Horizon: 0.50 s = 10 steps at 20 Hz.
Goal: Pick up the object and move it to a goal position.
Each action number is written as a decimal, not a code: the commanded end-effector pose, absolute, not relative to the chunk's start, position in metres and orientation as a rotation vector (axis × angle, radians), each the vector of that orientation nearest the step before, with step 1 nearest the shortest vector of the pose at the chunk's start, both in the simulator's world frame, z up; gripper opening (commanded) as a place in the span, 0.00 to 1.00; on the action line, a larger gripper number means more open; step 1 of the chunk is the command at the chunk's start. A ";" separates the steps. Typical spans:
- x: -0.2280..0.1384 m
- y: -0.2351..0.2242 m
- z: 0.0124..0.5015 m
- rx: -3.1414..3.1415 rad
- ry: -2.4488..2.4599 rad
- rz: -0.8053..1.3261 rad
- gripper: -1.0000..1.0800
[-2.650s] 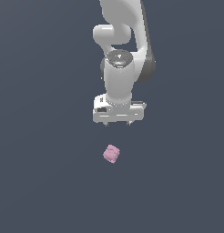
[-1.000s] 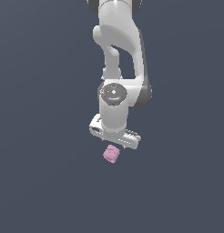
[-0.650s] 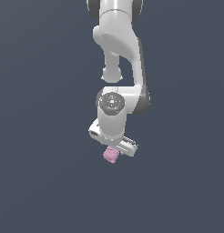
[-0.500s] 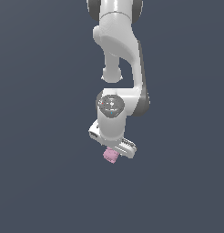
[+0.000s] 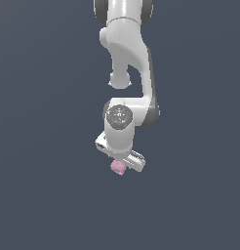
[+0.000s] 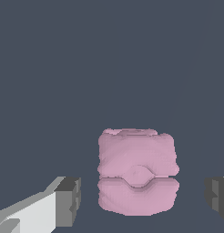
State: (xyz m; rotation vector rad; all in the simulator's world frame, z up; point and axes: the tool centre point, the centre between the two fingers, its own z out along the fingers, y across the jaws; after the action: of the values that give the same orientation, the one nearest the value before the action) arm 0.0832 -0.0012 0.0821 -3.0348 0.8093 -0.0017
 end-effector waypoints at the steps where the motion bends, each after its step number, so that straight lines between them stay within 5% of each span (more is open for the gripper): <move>1: 0.083 -0.001 0.071 -3.035 0.811 0.000 0.96; 10: 0.083 -0.002 0.039 -3.034 0.816 0.000 0.96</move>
State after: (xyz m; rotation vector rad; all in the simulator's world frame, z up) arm 0.0818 -0.0016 0.0403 -3.0344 0.8158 0.0033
